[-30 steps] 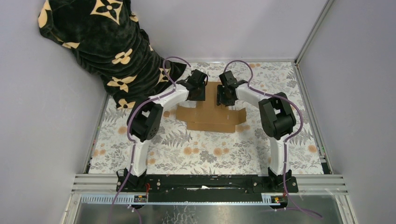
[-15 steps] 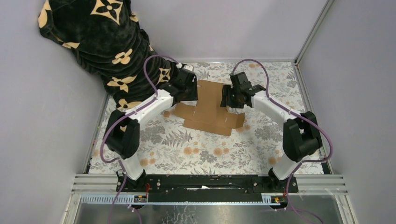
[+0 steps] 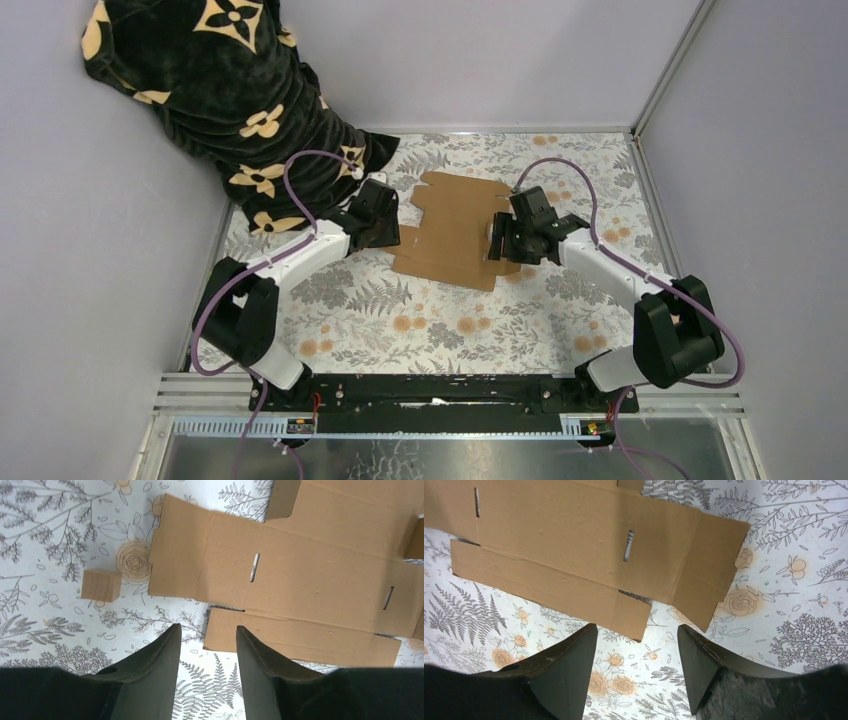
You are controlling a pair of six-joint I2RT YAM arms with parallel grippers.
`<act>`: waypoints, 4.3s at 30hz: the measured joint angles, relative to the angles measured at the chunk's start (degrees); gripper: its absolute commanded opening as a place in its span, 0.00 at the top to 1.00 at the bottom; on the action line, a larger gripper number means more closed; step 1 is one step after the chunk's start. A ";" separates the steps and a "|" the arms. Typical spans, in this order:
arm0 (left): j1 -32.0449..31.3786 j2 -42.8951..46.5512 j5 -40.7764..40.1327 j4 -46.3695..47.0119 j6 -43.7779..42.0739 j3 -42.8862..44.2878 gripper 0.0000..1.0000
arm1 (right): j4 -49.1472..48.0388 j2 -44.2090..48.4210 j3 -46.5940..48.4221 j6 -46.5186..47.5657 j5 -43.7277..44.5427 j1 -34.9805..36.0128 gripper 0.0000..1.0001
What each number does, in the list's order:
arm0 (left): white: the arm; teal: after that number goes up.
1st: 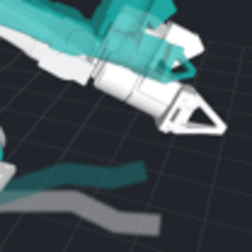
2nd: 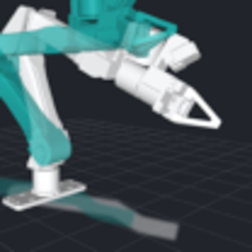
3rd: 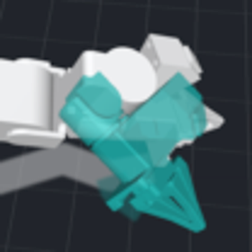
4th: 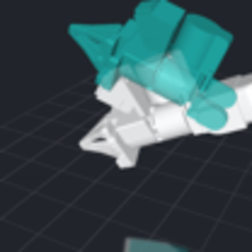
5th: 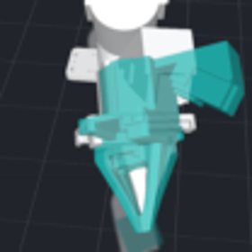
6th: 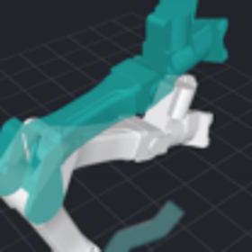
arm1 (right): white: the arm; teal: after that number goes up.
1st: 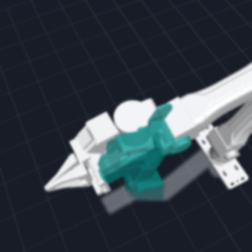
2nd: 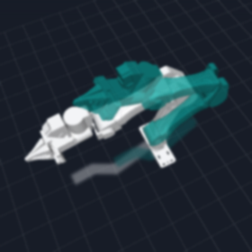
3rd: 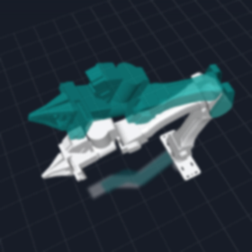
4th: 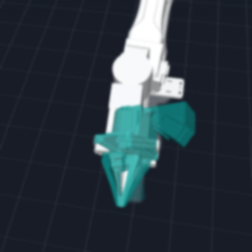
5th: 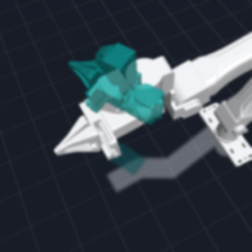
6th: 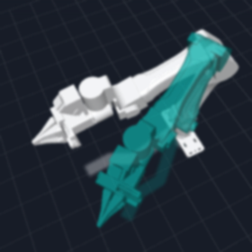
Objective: Fold the paper box
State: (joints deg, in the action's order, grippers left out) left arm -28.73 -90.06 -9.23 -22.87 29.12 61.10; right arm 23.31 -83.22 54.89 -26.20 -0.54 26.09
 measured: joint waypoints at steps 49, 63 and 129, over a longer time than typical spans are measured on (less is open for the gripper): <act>0.07 -7.06 -1.99 6.84 3.34 -8.09 0.94 | -9.53 0.04 -15.41 -8.63 1.73 2.08 0.68; -1.36 -7.61 -0.42 9.29 3.39 -8.20 0.96 | -10.32 -2.14 -13.60 -9.27 3.10 3.30 0.67; -10.34 -11.34 -0.20 5.40 3.78 -0.46 0.99 | -5.75 -8.61 -3.19 -6.64 5.62 5.55 0.63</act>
State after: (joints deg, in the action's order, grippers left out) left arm -39.07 -101.41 -9.43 -17.47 32.91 60.64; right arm 17.56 -91.83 51.70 -32.84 5.08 31.64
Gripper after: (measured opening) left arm 0.021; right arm 0.362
